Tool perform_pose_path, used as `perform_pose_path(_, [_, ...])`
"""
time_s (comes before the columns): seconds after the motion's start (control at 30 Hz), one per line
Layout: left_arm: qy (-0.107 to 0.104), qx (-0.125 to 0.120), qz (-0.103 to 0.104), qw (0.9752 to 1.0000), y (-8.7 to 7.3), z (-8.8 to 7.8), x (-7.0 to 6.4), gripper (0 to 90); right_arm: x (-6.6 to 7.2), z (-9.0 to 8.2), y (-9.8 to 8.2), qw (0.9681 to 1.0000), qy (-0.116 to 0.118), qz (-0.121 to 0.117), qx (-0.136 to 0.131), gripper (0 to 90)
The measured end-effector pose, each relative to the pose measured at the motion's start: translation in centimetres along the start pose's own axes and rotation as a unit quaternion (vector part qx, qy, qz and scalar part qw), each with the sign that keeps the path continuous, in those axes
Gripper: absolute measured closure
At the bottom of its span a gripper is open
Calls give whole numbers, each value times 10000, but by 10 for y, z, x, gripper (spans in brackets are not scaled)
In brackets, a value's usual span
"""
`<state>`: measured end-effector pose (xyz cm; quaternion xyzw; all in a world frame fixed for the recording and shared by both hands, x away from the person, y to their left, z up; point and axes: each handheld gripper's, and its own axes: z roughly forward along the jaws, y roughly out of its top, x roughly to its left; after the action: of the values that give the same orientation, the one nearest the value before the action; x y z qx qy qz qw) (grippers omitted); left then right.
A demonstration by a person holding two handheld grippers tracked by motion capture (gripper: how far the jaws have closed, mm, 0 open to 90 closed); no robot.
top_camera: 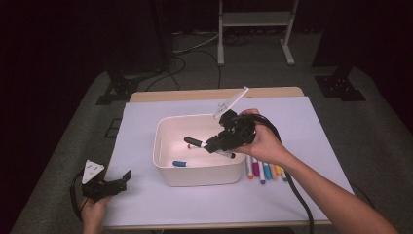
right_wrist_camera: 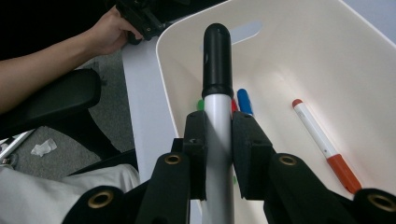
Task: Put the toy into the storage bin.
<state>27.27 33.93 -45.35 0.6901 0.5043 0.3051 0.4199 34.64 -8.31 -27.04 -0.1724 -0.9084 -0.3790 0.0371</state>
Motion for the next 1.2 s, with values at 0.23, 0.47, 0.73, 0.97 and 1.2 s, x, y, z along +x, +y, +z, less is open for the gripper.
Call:
perform_pose_path(0.23, [-5, -3, -5, 10000, 0, 0, 0, 0, -2, 18, 6, 9998, 63, -59, 153, 756])
perform_pose_path(0.47, [-11, 3, 2, 10000, 0, 0, 0, 0, -4, 38, 11, 9994, 173, -143, 256, 756])
perform_pose_path(0.73, [-24, -5, -7, 10000, 0, 0, 1, 0, -9, 58, 14, 9987, 293, -214, 345, 756])
perform_pose_path(0.97, [-26, -9, -3, 10000, 0, 0, 1, 0, -13, 71, 16, 9982, 349, -253, 427, 755])
perform_pose_path(1.2, [-31, -15, -7, 10000, 0, 0, 1, 0, -14, 85, 18, 9973, 415, -271, 542, 756])
